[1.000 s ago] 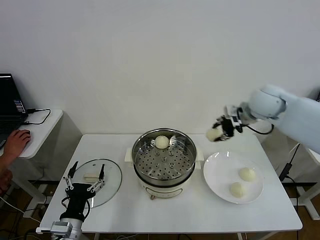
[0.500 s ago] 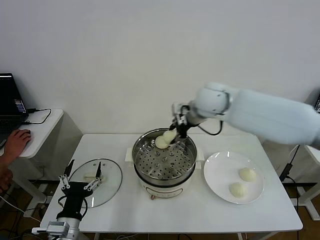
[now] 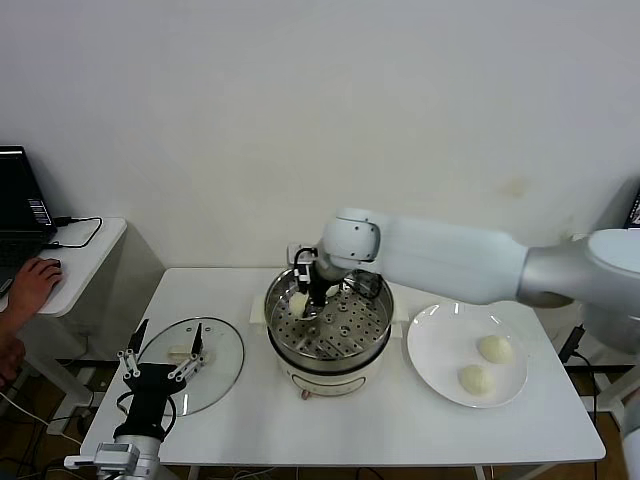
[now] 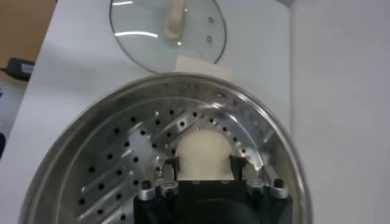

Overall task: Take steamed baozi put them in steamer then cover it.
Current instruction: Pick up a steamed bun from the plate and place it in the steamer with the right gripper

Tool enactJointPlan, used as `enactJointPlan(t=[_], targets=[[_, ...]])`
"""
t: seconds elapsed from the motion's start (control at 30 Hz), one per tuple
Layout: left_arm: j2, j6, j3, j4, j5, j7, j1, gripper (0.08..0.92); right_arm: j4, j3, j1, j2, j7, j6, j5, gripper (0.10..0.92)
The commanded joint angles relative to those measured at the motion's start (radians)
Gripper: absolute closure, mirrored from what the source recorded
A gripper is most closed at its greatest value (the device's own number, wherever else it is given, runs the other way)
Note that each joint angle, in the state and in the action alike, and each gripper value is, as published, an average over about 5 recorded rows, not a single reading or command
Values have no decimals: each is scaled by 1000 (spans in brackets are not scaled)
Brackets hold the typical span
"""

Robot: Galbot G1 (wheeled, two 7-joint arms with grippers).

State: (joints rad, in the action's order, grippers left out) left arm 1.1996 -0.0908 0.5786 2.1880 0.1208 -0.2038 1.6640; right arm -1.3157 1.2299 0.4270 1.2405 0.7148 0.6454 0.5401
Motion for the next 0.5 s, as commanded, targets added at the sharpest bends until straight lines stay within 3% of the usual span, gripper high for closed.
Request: enactJointPlan(t=[0.03,0.3,0.5], targets=[[-1,-1,0,1,0,0,1,177,95,-6,-66,75,-14,14,-27,456],[-2,-1,-3,-3,-1,1,-4,177,29,-26,-12,11,47,-3,-29,245],[-11,1,-4,-9,4,1,-9,177,-125,-18,168,-217,237,-102,-104,203]])
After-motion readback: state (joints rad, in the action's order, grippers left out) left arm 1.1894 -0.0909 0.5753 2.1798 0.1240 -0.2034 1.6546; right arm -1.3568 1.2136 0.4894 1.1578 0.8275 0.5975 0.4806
